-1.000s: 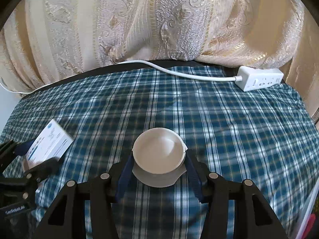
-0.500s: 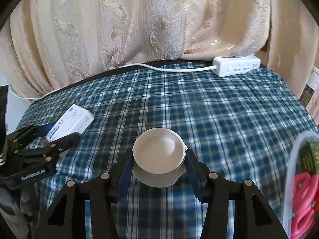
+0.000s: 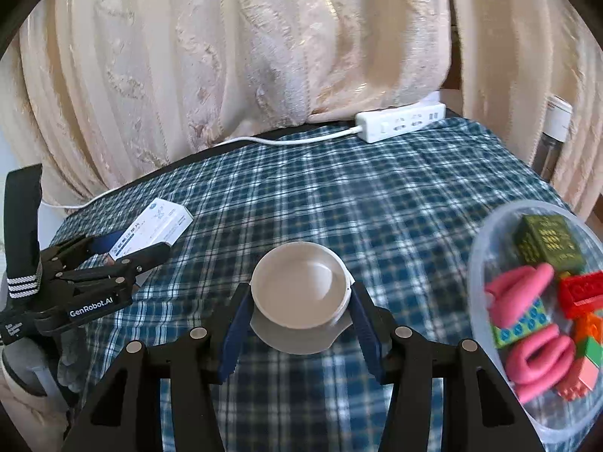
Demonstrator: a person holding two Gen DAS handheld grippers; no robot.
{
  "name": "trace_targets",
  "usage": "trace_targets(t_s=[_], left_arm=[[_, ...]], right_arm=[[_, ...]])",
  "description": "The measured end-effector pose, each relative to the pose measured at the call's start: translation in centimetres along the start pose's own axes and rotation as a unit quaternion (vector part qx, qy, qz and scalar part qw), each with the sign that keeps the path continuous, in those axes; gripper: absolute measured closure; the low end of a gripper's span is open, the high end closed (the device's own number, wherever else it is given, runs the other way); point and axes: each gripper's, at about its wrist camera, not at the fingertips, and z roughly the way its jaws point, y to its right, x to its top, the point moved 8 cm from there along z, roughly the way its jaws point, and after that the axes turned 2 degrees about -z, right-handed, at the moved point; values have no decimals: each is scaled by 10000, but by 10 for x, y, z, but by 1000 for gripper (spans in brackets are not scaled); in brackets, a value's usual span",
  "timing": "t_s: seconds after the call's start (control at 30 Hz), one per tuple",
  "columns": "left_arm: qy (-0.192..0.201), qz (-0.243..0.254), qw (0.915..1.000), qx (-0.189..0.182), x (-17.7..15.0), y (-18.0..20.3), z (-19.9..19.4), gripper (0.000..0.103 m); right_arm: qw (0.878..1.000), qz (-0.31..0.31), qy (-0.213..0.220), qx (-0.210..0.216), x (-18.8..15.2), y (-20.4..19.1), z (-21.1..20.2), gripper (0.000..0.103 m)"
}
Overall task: Organize objects
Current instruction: 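Carry the white cap over the bowl with the right gripper while the left gripper holds the box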
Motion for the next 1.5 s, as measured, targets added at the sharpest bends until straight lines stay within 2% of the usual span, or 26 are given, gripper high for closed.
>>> trace_targets(t_s=[0.53, 0.83, 1.17, 1.5], left_arm=[[95, 425, 9990, -27, -5, 57, -13, 38], [85, 611, 9978, -247, -10, 90, -18, 38], [54, 745, 9958, -534, -11, 127, -20, 38], [21, 808, 9936, -789, -9, 160, -22, 38]], right_arm=[[9977, 479, 369, -304, -16, 63, -45, 48], [9937, 796, 571, -550, -22, 103, -70, 48], [9842, 1215, 707, -1076, -34, 167, -98, 48], [9772, 1356, 555, -1533, -50, 209, -104, 48]])
